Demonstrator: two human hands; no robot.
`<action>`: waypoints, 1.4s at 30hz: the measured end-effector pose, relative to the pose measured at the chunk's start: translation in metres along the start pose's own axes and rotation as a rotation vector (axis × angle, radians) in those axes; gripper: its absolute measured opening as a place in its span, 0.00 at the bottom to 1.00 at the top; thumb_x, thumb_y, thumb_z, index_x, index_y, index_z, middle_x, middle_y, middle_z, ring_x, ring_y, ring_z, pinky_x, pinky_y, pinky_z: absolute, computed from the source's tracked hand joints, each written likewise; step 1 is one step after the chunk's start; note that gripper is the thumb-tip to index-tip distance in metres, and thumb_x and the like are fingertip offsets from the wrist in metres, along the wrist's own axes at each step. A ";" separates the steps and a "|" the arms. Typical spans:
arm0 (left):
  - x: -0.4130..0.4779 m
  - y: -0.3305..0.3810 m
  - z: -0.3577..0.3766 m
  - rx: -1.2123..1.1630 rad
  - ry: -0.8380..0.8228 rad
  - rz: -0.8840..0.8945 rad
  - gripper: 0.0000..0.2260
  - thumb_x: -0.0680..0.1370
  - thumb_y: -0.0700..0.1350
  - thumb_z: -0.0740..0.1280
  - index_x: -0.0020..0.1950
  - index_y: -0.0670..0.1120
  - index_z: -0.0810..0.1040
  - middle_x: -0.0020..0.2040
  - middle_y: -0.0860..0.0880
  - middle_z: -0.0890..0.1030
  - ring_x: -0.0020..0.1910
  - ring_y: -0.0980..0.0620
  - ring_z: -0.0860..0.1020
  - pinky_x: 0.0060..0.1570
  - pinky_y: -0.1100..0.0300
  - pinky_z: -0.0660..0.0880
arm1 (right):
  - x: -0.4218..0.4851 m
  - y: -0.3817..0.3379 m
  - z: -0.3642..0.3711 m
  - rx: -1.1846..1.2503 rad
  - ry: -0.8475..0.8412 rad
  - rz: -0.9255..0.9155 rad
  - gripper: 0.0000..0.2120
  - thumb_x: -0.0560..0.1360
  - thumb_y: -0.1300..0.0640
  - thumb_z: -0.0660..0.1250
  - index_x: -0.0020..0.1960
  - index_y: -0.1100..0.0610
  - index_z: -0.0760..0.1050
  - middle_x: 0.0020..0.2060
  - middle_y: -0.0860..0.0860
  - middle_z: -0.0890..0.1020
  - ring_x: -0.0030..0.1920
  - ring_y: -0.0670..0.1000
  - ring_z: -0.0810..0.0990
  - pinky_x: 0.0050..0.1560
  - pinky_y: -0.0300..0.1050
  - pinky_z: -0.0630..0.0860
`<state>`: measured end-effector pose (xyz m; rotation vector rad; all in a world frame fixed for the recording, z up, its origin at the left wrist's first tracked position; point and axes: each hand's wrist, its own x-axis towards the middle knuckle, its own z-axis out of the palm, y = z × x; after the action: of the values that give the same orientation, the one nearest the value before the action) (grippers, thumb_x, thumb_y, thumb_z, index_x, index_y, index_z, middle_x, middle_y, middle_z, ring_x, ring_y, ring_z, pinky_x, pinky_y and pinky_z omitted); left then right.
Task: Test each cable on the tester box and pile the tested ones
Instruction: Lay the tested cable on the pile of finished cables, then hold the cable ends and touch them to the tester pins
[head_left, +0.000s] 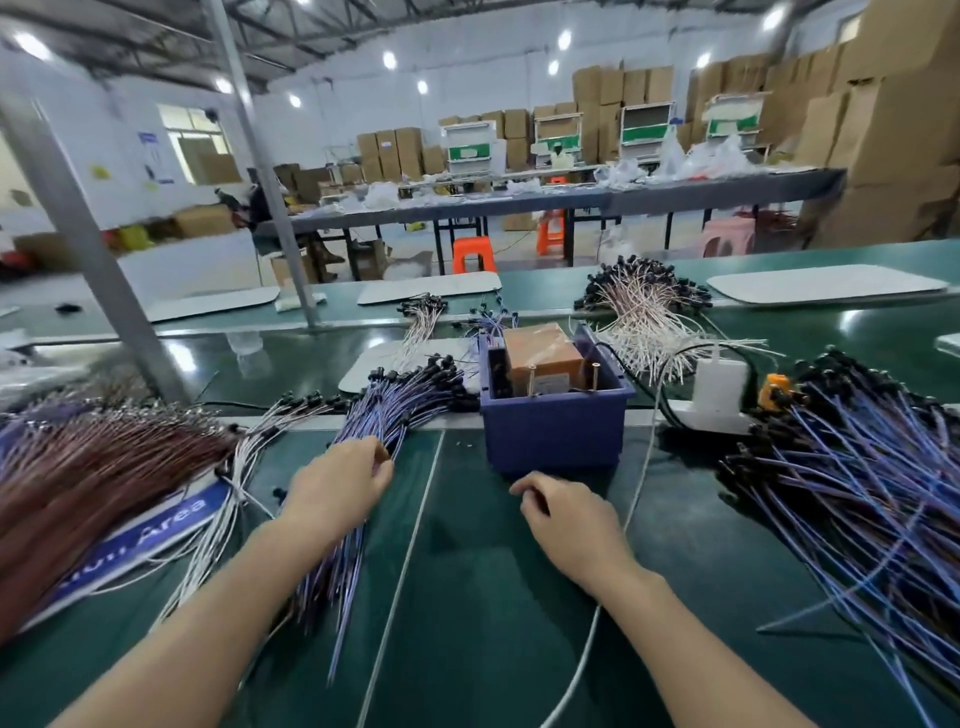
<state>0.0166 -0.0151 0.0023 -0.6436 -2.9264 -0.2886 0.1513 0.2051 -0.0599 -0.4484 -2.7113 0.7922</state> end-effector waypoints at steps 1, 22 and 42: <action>0.002 0.001 0.004 0.088 -0.019 -0.007 0.12 0.83 0.55 0.60 0.60 0.50 0.77 0.58 0.49 0.80 0.55 0.46 0.80 0.53 0.52 0.77 | 0.000 0.002 0.001 0.033 0.011 0.007 0.11 0.83 0.49 0.56 0.57 0.40 0.76 0.36 0.37 0.77 0.32 0.38 0.73 0.33 0.38 0.65; -0.053 0.072 -0.050 -0.579 0.247 0.199 0.07 0.84 0.54 0.53 0.50 0.54 0.67 0.39 0.51 0.82 0.33 0.48 0.79 0.37 0.45 0.76 | -0.020 -0.005 -0.009 0.146 0.725 -0.220 0.35 0.78 0.51 0.66 0.79 0.52 0.53 0.70 0.51 0.66 0.68 0.52 0.70 0.65 0.50 0.73; -0.058 0.069 -0.056 0.068 0.272 0.660 0.19 0.85 0.55 0.53 0.55 0.49 0.81 0.47 0.53 0.81 0.47 0.47 0.81 0.49 0.50 0.77 | -0.019 0.024 -0.034 1.153 0.761 0.367 0.18 0.82 0.40 0.59 0.42 0.50 0.76 0.26 0.46 0.64 0.25 0.46 0.60 0.25 0.41 0.60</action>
<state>0.1028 0.0117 0.0576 -1.3719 -2.2955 -0.1776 0.1858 0.2339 -0.0490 -0.7273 -1.1982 1.6494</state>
